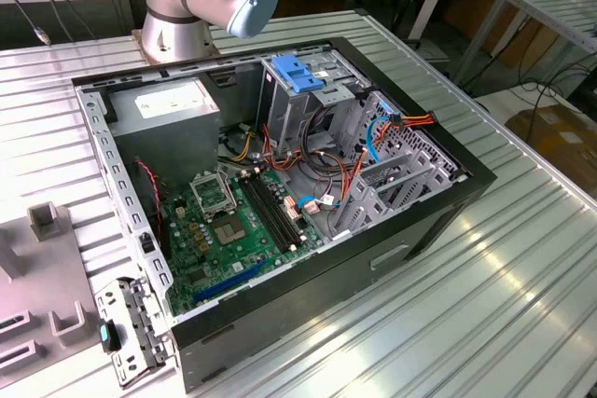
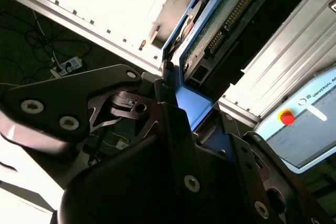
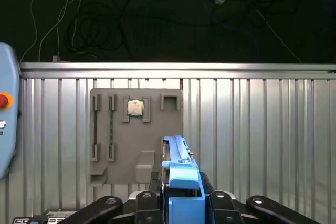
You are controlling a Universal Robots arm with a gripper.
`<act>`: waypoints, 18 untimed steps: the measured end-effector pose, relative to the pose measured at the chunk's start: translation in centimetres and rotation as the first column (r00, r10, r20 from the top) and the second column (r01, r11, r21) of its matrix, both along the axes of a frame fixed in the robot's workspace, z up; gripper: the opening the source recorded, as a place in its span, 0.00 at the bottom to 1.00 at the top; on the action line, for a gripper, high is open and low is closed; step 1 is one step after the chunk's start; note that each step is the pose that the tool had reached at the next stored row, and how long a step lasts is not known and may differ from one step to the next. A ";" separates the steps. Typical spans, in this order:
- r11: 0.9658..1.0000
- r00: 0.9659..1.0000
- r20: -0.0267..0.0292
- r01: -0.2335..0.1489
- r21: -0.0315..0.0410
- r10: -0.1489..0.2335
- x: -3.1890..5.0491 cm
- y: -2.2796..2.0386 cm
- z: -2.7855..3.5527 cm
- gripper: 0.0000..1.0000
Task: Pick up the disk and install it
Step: 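Pick up the disk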
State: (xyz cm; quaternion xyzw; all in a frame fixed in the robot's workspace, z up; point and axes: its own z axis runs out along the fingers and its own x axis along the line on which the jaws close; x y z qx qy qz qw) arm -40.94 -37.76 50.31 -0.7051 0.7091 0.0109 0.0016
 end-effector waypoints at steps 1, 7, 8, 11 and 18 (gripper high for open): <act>1.000 1.000 0.000 0.000 0.000 0.000 0.08 -0.02 0.00 0.37; 1.000 1.000 0.000 0.000 0.000 0.000 0.31 -0.10 0.00 0.37; 1.000 1.000 0.000 0.000 0.000 0.000 0.37 -0.12 0.00 0.37; 1.000 1.000 0.000 0.000 0.000 0.000 0.45 -0.15 0.00 0.37; 1.000 1.000 0.000 0.000 0.000 0.000 0.62 -0.21 0.00 0.37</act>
